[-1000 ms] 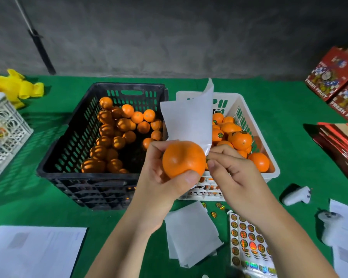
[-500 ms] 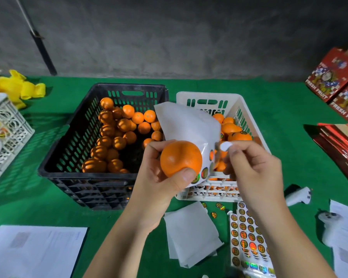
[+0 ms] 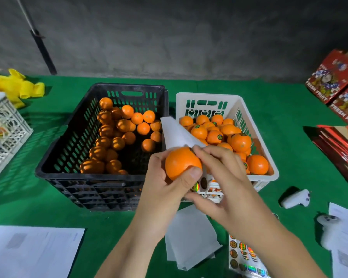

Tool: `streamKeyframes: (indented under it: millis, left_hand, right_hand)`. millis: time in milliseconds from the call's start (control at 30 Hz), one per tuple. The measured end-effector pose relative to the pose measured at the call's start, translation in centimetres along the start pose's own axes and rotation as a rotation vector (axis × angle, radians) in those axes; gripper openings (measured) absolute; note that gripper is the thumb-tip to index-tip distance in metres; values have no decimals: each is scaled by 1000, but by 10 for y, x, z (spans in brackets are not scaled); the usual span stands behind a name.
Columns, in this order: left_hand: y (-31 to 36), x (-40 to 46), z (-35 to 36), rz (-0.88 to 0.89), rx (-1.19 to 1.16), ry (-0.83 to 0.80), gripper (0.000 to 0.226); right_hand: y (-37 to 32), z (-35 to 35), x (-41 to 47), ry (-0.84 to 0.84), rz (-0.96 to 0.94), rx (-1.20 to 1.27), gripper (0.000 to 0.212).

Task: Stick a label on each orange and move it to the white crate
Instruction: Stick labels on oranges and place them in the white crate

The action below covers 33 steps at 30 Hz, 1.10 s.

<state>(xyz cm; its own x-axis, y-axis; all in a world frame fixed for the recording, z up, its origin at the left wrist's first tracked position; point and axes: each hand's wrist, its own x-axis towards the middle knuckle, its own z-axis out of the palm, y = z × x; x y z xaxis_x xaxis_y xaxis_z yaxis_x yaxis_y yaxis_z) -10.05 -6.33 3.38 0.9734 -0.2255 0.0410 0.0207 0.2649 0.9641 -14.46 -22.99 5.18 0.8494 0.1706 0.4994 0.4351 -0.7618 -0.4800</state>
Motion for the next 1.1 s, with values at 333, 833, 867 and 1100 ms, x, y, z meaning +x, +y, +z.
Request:
streamKeyframes:
  millis: [333, 833, 867, 1100]
  left_hand:
    - [-29, 10, -9, -123, -75, 122, 44]
    - [-46, 59, -70, -11, -10, 292, 46]
    - [-44, 58, -70, -29, 2, 279, 44]
    - [-29, 64, -77, -81, 98, 58, 25]
  right_hand:
    - [20, 23, -4, 197, 103, 142, 64]
    - [203, 52, 67, -270, 382, -624, 65]
    - [198, 51, 68, -197, 430, -612, 63]
    - [97, 68, 49, -99, 837, 704, 55]
